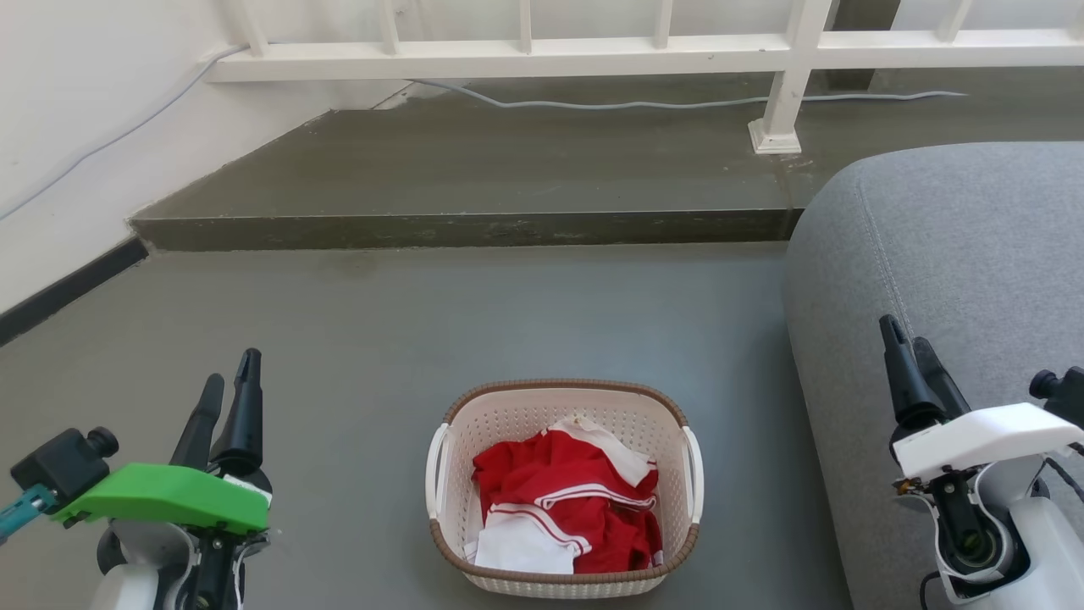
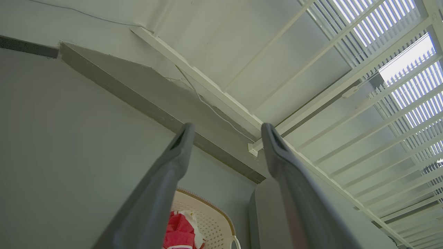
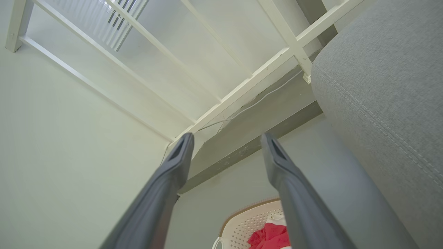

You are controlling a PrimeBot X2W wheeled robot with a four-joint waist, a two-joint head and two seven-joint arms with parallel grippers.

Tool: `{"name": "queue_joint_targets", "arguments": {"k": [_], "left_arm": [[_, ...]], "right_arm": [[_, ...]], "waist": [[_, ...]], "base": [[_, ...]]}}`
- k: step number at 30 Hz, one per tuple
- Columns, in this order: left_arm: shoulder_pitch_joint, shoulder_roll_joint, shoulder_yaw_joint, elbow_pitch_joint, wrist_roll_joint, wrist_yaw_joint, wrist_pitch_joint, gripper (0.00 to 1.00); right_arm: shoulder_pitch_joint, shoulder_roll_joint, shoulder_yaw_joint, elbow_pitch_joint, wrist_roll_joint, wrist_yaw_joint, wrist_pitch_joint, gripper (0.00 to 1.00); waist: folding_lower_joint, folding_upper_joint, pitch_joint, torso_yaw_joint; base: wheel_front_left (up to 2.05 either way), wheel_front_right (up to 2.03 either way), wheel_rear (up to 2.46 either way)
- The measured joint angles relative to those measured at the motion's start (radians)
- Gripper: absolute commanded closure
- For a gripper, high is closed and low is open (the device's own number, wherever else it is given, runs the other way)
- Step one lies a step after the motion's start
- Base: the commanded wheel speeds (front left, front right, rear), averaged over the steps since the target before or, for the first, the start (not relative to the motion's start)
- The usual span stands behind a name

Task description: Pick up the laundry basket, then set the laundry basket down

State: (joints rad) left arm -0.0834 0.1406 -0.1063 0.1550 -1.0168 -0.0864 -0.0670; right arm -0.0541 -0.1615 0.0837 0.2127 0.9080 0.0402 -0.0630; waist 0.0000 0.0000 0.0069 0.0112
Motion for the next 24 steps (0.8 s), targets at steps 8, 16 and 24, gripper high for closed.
{"name": "queue_joint_targets", "arguments": {"k": [8, 16, 24], "left_arm": [[0.000, 0.029, -0.059, -0.010, 0.165, 0.023, -0.025, 0.00], [0.000, 0.032, -0.106, -0.037, 0.287, 0.041, -0.055, 0.00], [0.000, 0.034, -0.142, -0.043, 0.379, 0.052, -0.077, 0.00]], "right_arm": [[0.000, -0.015, 0.049, -0.001, -0.130, -0.033, -0.025, 0.00], [0.001, -0.027, 0.085, -0.001, -0.241, -0.052, -0.055, 0.00], [0.001, -0.029, 0.111, 0.001, -0.329, -0.075, -0.079, 0.00]], "waist": [[0.0000, 0.0000, 0.000, -0.002], [0.0000, 0.0000, 0.002, -0.005], [0.0000, 0.0000, 0.005, -0.007]], "base": [[0.00, 0.00, 0.00], [0.00, 0.00, 0.00], [0.00, 0.00, 0.00]]}}
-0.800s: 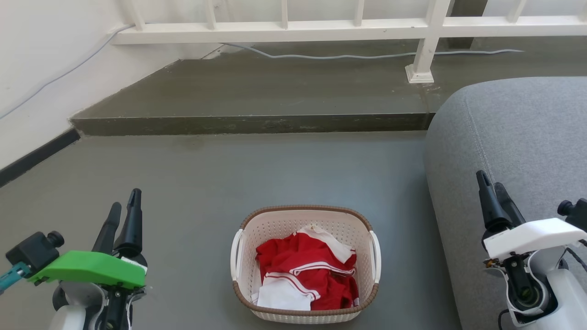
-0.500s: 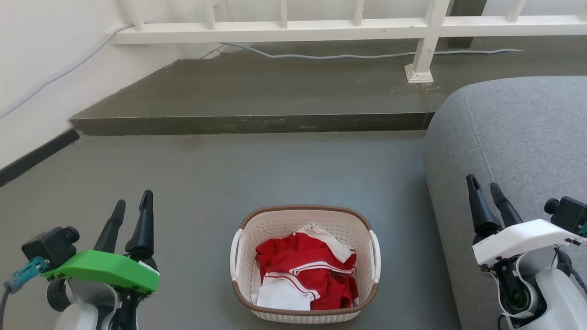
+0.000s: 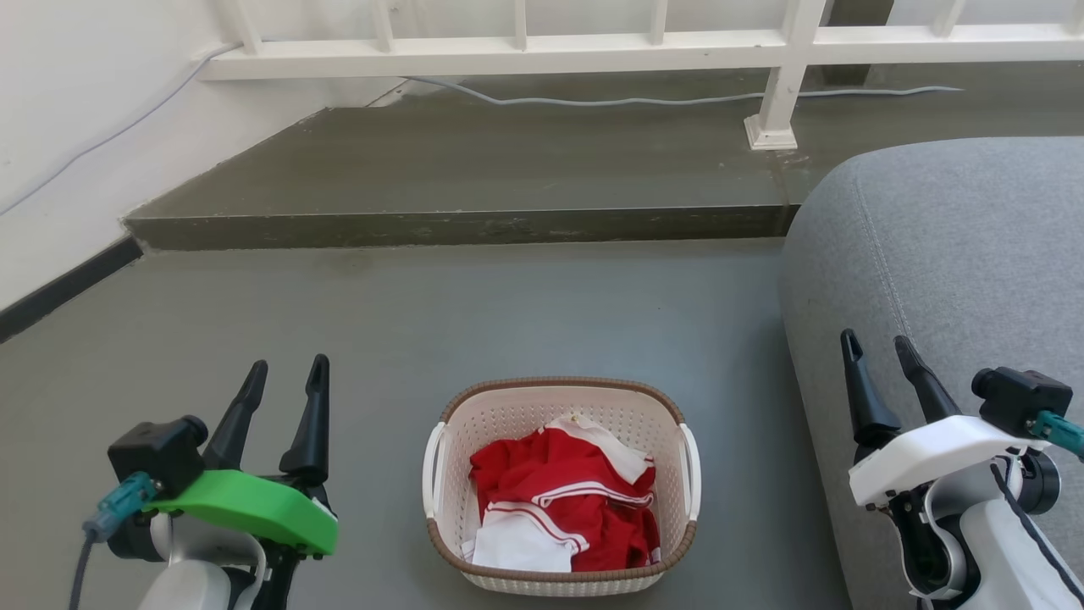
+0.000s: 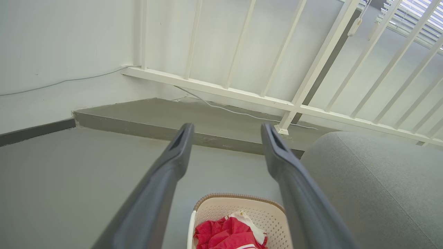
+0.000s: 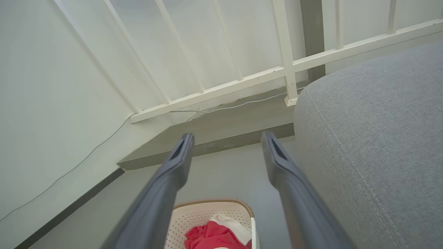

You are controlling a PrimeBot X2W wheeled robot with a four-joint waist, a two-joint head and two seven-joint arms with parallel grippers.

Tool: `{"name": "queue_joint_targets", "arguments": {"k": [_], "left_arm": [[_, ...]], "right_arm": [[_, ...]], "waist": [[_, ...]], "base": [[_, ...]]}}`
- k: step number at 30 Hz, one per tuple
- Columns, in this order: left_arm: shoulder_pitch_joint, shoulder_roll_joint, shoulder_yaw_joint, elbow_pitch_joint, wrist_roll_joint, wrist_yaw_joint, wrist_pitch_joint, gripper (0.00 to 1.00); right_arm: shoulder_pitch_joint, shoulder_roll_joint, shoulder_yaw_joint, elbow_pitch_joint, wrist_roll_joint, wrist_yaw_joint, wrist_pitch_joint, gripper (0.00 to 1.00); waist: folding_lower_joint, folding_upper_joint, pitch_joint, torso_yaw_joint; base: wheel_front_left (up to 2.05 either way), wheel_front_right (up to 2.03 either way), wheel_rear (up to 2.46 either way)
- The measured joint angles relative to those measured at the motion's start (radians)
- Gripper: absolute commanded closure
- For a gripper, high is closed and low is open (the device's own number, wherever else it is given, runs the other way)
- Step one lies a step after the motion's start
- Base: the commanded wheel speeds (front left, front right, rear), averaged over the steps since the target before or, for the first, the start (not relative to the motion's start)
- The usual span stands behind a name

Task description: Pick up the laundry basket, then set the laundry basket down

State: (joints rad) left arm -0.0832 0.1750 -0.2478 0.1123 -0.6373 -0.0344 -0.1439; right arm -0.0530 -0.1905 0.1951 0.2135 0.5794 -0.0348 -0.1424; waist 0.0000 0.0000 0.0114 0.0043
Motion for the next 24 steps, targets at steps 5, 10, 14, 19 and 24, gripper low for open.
{"name": "queue_joint_targets", "arguments": {"k": [5, 10, 14, 19, 24], "left_arm": [[0.001, 0.002, -0.021, -0.001, 0.066, 0.008, -0.017, 0.00], [0.002, 0.006, -0.046, -0.001, 0.138, 0.019, -0.042, 0.00], [0.003, 0.006, -0.051, -0.001, 0.185, 0.037, -0.055, 0.00], [0.004, 0.006, -0.061, 0.002, 0.236, 0.050, -0.072, 0.00], [0.007, 0.005, -0.063, 0.001, 0.277, 0.071, -0.087, 0.00]], "right_arm": [[0.000, -0.002, 0.014, 0.003, -0.063, -0.012, -0.017, 0.00], [0.000, -0.005, 0.026, 0.004, -0.132, -0.029, -0.035, 0.00], [0.000, -0.005, 0.036, 0.004, -0.178, -0.038, -0.052, 0.00], [0.001, -0.001, 0.037, 0.004, -0.223, -0.048, -0.070, 0.00], [0.002, 0.001, 0.038, 0.004, -0.276, -0.064, -0.087, 0.00]], "waist": [[0.0000, 0.0000, 0.002, -0.002], [0.0000, 0.0000, 0.003, -0.003], [0.0000, 0.0000, 0.003, -0.004], [0.0000, 0.0000, 0.005, -0.005], [0.0000, 0.0000, 0.005, -0.007]], "base": [[0.00, 0.00, 0.00], [0.00, 0.00, 0.00], [0.00, 0.00, 0.00], [0.00, 0.00, 0.00], [0.00, 0.00, 0.00]]}}
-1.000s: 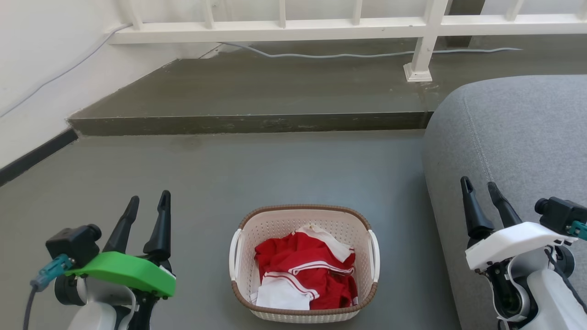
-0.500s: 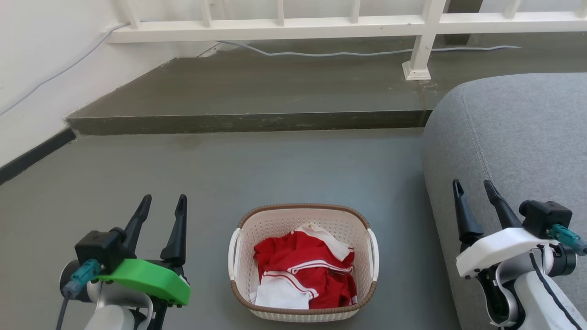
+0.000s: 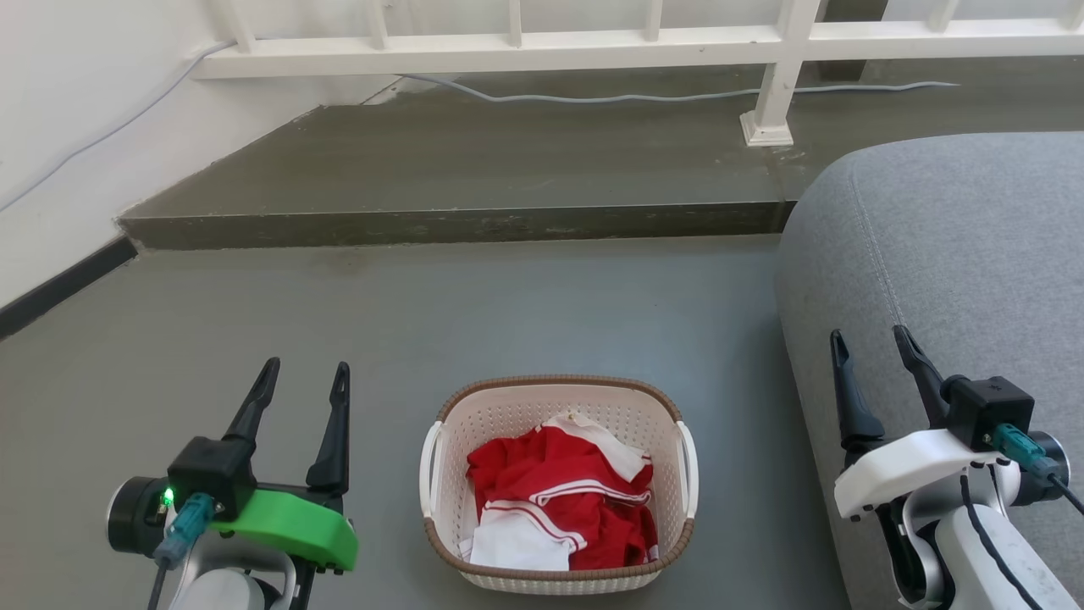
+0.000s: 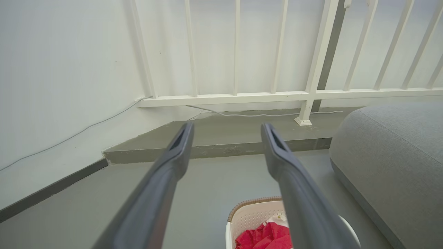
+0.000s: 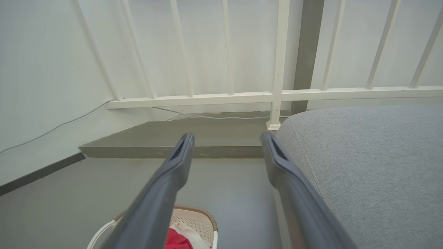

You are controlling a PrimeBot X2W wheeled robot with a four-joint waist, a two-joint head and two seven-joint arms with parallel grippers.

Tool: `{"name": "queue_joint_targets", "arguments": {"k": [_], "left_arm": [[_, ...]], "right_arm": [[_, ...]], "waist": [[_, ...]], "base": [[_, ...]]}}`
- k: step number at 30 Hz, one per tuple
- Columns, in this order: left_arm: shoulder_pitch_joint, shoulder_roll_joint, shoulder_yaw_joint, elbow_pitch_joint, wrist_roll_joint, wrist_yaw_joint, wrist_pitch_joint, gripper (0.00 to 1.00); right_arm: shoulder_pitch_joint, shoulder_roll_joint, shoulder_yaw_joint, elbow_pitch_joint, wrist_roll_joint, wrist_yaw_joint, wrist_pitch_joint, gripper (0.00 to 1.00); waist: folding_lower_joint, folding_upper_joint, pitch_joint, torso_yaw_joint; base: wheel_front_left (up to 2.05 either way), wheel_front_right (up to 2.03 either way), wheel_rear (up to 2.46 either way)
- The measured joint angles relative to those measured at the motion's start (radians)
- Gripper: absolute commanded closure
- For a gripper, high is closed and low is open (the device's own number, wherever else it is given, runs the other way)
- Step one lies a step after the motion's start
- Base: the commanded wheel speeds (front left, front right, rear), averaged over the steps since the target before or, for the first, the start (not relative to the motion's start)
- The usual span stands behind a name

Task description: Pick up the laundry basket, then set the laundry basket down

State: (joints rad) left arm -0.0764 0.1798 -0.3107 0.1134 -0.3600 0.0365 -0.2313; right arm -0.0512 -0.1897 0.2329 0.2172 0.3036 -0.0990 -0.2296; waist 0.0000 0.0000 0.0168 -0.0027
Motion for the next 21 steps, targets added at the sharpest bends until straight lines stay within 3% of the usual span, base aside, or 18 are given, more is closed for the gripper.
{"name": "queue_joint_targets", "arguments": {"k": [7, 21], "left_arm": [[0.009, 0.001, -0.012, 0.006, 0.059, 0.008, -0.020, 0.00], [0.026, -0.001, -0.013, 0.041, 0.047, 0.006, -0.020, 0.00]], "right_arm": [[0.008, 0.000, -0.001, 0.000, -0.059, -0.010, -0.021, 0.00], [0.021, 0.005, -0.013, 0.001, -0.058, -0.015, -0.022, 0.00]], "waist": [[0.0000, 0.0000, -0.004, 0.001], [0.0000, 0.0000, -0.007, 0.001]], "base": [[0.00, 0.00, 0.00], [0.00, 0.00, 0.00]]}}
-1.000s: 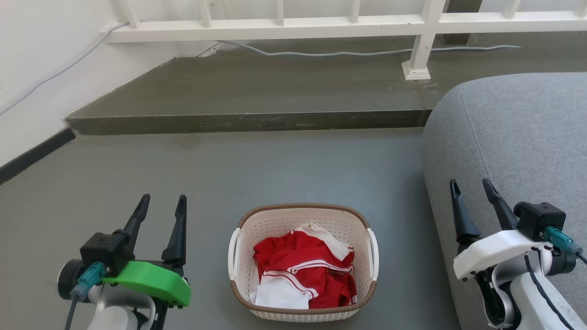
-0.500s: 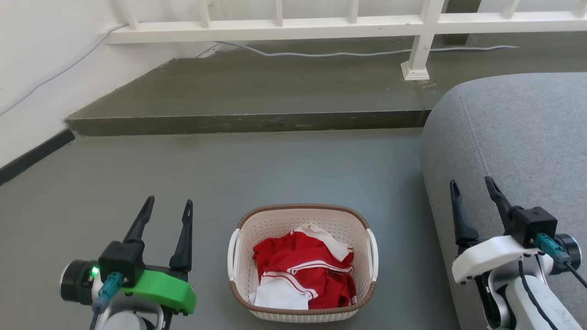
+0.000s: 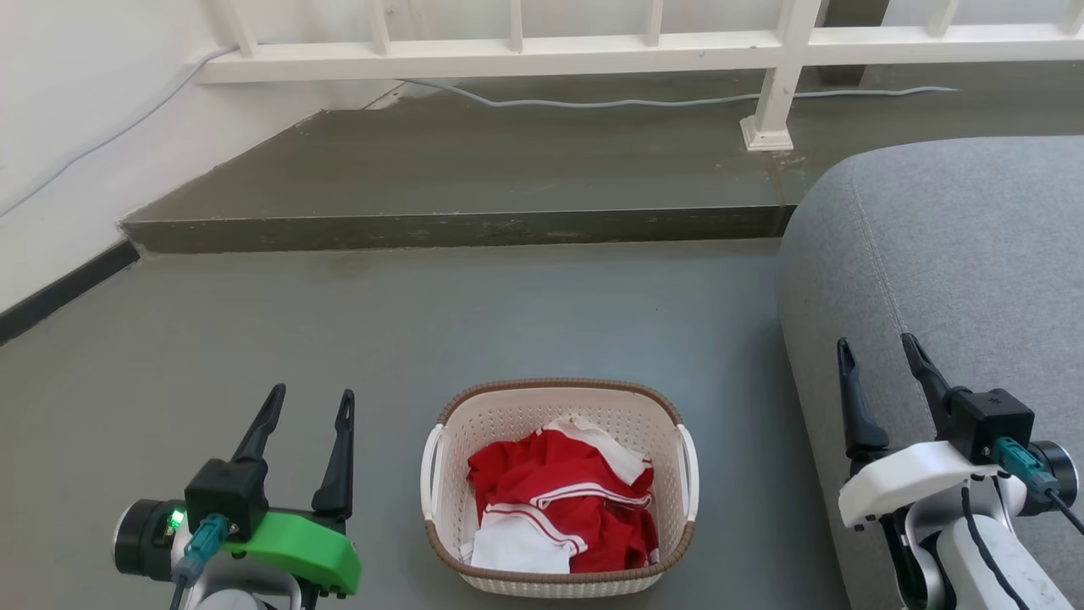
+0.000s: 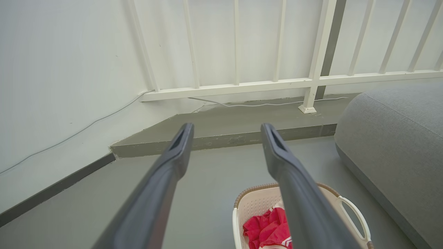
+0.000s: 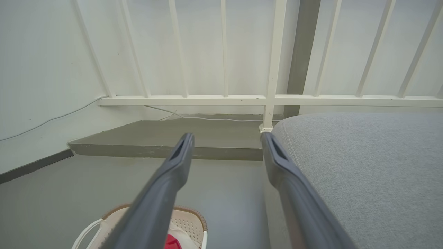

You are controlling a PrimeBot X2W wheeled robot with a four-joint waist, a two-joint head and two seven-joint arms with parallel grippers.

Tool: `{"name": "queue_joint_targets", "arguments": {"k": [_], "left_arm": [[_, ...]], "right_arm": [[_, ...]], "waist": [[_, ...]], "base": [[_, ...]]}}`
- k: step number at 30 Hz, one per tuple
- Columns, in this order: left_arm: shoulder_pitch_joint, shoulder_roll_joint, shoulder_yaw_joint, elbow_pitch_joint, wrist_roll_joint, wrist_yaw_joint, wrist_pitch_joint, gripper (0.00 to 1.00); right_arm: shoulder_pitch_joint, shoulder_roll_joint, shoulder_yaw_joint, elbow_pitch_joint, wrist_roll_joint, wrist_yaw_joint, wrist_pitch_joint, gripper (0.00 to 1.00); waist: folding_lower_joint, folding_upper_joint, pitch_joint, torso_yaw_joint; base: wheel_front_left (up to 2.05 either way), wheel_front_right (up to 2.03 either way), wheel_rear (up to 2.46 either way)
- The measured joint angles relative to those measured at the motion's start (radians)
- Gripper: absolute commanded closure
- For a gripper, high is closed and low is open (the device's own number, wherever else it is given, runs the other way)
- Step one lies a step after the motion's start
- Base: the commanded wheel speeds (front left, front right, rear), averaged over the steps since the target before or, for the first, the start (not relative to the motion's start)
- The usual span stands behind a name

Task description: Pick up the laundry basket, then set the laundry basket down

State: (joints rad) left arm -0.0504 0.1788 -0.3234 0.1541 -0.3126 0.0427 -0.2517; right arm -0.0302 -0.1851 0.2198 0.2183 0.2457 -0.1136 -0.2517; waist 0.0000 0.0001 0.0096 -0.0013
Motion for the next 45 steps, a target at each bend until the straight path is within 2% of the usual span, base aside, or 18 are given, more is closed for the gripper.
{"name": "queue_joint_targets", "arguments": {"k": [23, 32, 45], "left_arm": [[-0.006, -0.002, -0.009, 0.024, 0.000, -0.018, 0.000, 0.00], [-0.068, -0.002, -0.022, 0.011, 0.000, -0.043, 0.005, 0.00], [-0.195, -0.010, -0.031, 0.061, -0.029, -0.080, 0.045, 0.00]], "right_arm": [[0.004, 0.000, -0.014, 0.002, 0.000, 0.000, 0.000, 0.00], [-0.008, -0.001, 0.004, 0.004, -0.001, 0.016, 0.000, 0.00], [-0.100, 0.003, 0.007, 0.034, -0.002, 0.016, 0.015, 0.00]], "waist": [[0.0000, 0.0000, 0.013, 0.016], [0.0000, 0.0000, 0.089, 0.017], [0.0000, 0.0000, 0.244, 0.016]], "base": [[0.00, 0.00, 0.00], [0.00, 0.00, 0.00], [0.00, 0.00, 0.00]]}}
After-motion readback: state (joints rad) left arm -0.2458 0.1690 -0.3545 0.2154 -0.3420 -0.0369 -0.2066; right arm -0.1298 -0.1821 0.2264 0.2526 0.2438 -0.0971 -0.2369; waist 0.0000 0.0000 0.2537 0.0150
